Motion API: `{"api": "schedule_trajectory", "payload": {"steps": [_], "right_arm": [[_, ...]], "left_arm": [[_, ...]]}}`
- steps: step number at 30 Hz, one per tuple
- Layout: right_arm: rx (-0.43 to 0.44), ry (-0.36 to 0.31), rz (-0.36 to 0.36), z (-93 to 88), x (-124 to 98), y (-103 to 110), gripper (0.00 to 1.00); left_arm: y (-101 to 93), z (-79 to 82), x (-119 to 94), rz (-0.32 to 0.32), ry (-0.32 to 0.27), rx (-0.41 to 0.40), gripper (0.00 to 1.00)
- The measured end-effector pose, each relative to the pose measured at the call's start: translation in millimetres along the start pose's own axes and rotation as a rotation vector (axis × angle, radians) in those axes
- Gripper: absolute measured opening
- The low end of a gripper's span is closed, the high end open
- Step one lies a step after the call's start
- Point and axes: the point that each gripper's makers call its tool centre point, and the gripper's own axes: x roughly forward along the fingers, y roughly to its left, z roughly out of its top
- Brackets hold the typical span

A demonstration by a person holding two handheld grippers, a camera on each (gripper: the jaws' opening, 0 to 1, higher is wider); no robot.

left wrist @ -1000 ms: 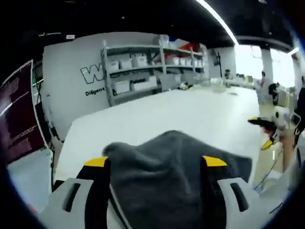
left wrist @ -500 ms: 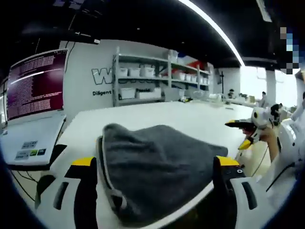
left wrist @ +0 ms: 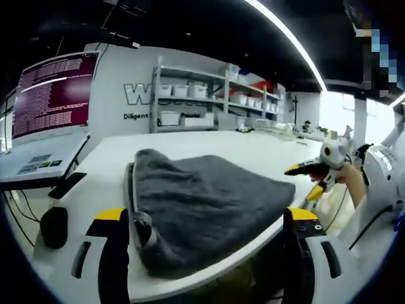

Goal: Open the folded towel by lifting each exposed corner and separating the folded layers until the towel lies flat within the target outline without major curled edges

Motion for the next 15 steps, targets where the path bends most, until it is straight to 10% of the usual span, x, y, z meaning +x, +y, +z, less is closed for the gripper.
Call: {"api": "schedule_trajectory", "payload": {"steps": [5,15], "right_arm": [[0.043,-0.07,0.056,7.1,3,5,0.21],[0.007,-0.022,0.079,5.1,2,8,0.0]], "left_arm": [[-2.1,1.9,5,-0.024,-0.016,0.001,0.99],[-5.1,0.9,10,-0.048,-0.034,-0.016,0.99]]}}
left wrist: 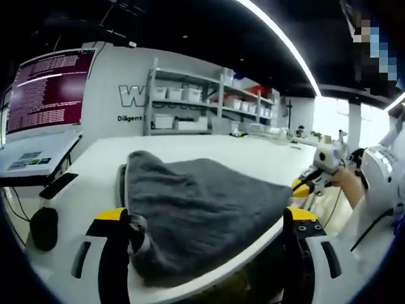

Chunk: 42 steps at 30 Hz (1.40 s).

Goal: Open the folded towel by lifting each exposed corner and separating the folded layers until the towel lies flat within the target outline without major curled edges

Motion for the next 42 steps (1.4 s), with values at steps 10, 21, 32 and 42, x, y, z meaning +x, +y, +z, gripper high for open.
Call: {"api": "schedule_trajectory", "payload": {"steps": [10,21,32,42], "right_arm": [[-0.157,0.119,-0.181,14.1,-47,-70,0.0],[-0.171,0.252,-0.351,18.1,-90,-196,0.0],[-0.269,0.374,-0.452,28.2,-62,-331,0.0],[-0.485,0.53,-0.517,30.8,8,-413,0.0]], "left_arm": [[0.8,-7.3,-2,-0.004,0.004,-0.008,0.99],[1.8,-12.3,-2,-0.005,0.009,-0.01,0.99],[-0.1,-14.2,1,0.004,0.025,-0.016,0.99],[-2.4,-16.1,6,0.013,0.056,-0.017,0.99]]}}
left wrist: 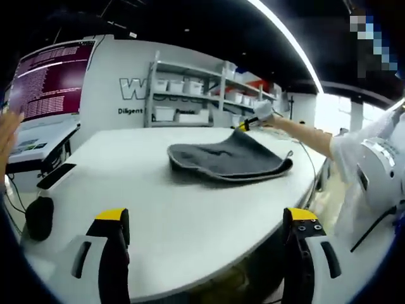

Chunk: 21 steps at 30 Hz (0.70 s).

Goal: Open the folded towel by lifting each exposed corner and separating the folded layers until the towel lies flat within the target outline without major curled edges

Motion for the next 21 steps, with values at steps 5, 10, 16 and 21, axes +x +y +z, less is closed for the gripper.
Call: {"api": "schedule_trajectory", "payload": {"steps": [5,10,16,21], "right_arm": [[-0.12,0.026,-0.002,12.0,37,-3,0.0],[-0.126,0.03,0.012,12.0,48,2,0.0],[-0.101,0.029,0.004,-0.2,28,0,0.14],[0.022,-0.083,-0.072,2.2,-27,-15,0.26]], "left_arm": [[0.8,-1.8,1,0.014,0.012,-0.006,0.99],[1.1,-3.2,1,0.021,0.015,-0.016,0.99],[1.8,-3.7,4,0.015,0.017,-0.017,0.99],[-4.8,-3.3,9,-0.019,0.005,-0.019,0.99]]}}
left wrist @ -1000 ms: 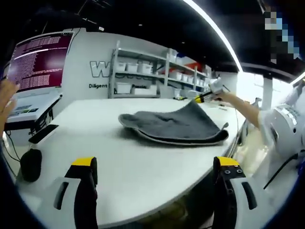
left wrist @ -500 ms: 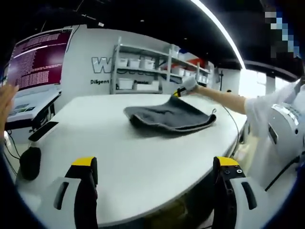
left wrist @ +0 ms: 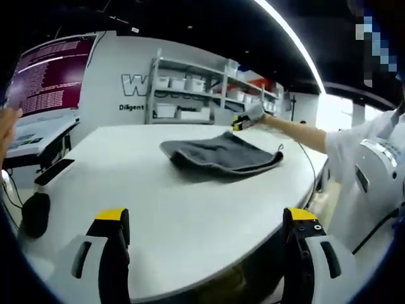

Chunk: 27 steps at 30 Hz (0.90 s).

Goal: Open the folded towel by lifting each exposed corner and separating the folded layers until the towel lies flat within the target outline without major curled edges

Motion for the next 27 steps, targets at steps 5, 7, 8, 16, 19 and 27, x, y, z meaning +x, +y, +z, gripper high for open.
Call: {"api": "schedule_trajectory", "payload": {"steps": [5,7,8,16,19,27], "right_arm": [[0.159,-0.188,-0.039,28.5,-76,1,0.36],[0.254,-0.278,-0.033,40.0,-103,3,0.42],[0.286,-0.309,-0.031,45.2,-114,7,0.48],[0.406,-0.414,0.003,57.3,-213,76,0.72],[0.478,-0.366,-0.004,44.9,-231,104,0.84],[0.634,-0.245,-0.061,3.8,-260,147,0.99]], "left_arm": [[-5.4,-2.2,6,-0.033,-0.002,-0.003,0.99],[-7.2,-2.8,9,-0.043,0.0,-0.002,0.99],[-8.3,-2.9,10,-0.049,0.0,0.001,0.99],[-15.3,-1.1,16,-0.09,-0.001,0.014,0.99],[-15.4,-0.7,17,-0.094,0.003,0.021,0.99],[-20.6,0.6,21,-0.115,0.007,0.033,0.99]]}}
